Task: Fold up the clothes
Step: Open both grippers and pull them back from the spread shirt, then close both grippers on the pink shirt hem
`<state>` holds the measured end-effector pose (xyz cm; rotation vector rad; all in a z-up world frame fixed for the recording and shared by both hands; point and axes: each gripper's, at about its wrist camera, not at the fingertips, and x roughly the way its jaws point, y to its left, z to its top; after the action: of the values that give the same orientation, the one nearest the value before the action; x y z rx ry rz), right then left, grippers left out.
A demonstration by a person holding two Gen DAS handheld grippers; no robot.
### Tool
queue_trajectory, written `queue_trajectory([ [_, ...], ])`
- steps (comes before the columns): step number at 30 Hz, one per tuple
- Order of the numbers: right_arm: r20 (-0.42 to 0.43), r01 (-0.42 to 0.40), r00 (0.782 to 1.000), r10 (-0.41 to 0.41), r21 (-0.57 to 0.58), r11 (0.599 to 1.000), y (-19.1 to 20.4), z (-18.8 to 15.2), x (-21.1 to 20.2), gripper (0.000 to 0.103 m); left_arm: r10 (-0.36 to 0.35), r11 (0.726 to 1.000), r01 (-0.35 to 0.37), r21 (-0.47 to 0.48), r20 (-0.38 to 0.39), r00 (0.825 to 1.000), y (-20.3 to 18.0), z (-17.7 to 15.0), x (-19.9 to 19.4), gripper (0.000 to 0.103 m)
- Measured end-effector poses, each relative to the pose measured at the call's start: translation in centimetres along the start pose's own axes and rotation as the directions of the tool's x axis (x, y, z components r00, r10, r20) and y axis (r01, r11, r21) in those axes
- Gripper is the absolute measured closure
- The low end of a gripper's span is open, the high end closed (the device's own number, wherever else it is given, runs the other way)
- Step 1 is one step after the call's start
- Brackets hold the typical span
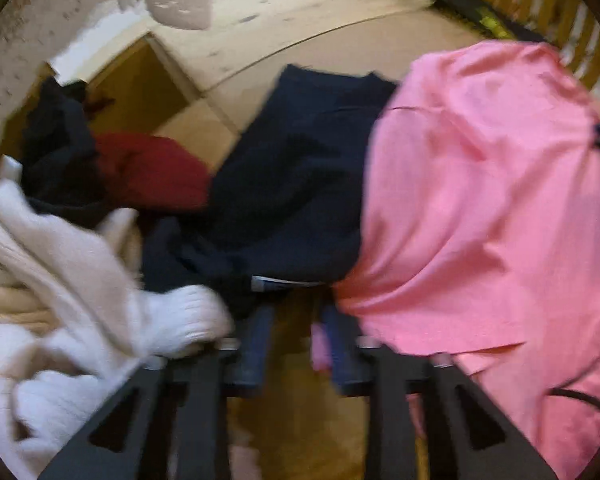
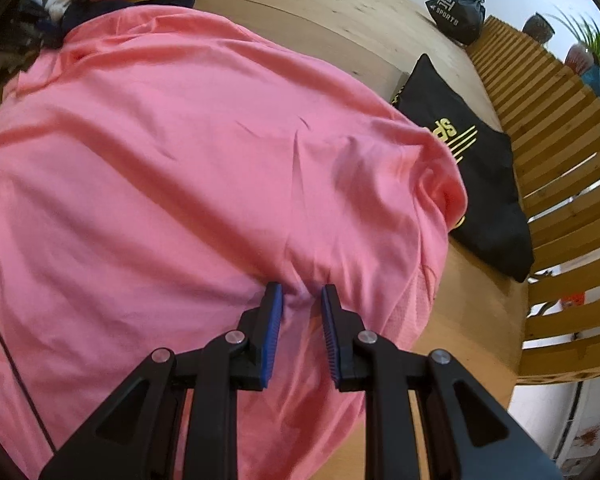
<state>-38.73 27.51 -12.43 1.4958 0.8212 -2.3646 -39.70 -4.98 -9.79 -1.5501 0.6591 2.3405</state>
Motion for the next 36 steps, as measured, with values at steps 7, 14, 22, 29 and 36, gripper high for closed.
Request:
queue_trajectory([
  [7, 0.004, 0.029, 1.000, -0.029, 0.003, 1.000, 0.2, -1.4, -3.1, 0.083, 0.030, 0.999, -0.033, 0.043, 0.076, 0.997, -0.7, -5.9, -8.7, 0.071],
  [14, 0.105, -0.125, 0.988, 0.118, 0.069, 0.990, 1.2, -10.3, -13.9, 0.076, -0.203, 0.978, 0.192, 0.088, 0.139, 0.969, -6.3, -15.0, -18.9, 0.063],
  [22, 0.095, -0.254, 0.965, 0.243, 0.131, 0.958, 5.5, -21.5, -17.8, 0.043, -0.427, 0.904, 0.427, 0.019, 0.090, 0.900, -12.6, -24.2, -19.9, 0.052],
  [29, 0.058, -0.256, 0.966, 0.253, 0.067, 0.964, 8.6, -24.4, -15.6, 0.043, -0.472, 0.880, 0.474, -0.036, 0.039, 0.881, -16.9, -28.5, -18.3, 0.052],
  [36, 0.056, -0.282, 0.958, 0.280, 0.038, 0.959, 10.3, -24.3, -14.6, 0.043, -0.492, 0.868, 0.493, -0.054, 0.033, 0.870, -19.2, -29.2, -17.3, 0.048],
])
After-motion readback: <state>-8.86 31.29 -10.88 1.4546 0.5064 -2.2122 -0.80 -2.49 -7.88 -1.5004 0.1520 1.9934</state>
